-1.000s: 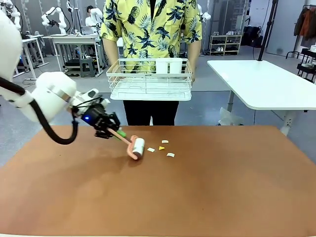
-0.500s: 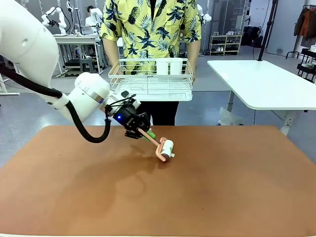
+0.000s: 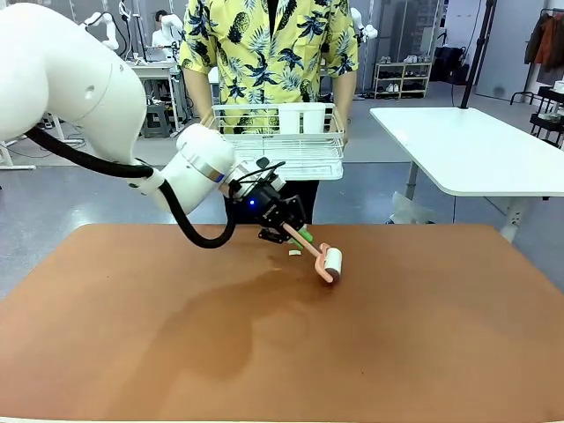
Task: Clean the table.
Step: Clean the table with the Lint Roller when the human lifts the Dish drying rack.
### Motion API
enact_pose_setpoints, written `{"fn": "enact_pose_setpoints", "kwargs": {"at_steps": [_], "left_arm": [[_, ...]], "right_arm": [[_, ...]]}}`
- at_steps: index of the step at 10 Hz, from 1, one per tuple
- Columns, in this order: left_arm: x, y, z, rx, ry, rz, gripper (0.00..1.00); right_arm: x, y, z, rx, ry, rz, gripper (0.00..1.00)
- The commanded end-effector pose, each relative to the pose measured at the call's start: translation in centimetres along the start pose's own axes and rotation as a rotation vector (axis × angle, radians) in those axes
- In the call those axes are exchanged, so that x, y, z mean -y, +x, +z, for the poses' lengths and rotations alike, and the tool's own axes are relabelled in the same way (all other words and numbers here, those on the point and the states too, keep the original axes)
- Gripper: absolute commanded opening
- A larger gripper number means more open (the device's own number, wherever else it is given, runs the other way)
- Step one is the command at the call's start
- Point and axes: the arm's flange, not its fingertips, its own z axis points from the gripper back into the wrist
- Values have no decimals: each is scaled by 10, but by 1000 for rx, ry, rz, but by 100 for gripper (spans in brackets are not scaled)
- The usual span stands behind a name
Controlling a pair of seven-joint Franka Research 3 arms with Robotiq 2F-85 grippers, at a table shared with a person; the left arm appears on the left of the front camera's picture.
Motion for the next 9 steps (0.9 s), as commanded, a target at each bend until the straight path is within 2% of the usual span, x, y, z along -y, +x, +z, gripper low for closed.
{"fn": "enact_pose_setpoints", "kwargs": {"at_steps": [1,3,4,6,7,8,9], "left_arm": [[13,17,7,105,53,33,21],[32,5,45,215,73,92,21],[44,-8,60,218,67,72,21],[64,-44,92,155,71,27,21],[60,-59,118,133,82,33,21],[42,-65,147,140,84,57,21],[18,-72,173,97,70,54,21]], "right_arm": [[-2,-2,2,0,13,9,100],[-2,-2,2,0,13,9,100],[-2,-2,2,0,13,9,100],[-2,-2,2,0,13,9,100],[-2,-2,2,0,13,9,100],[-2,-2,2,0,13,9,100],[-2,-2,2,0,13,9,100]]}}
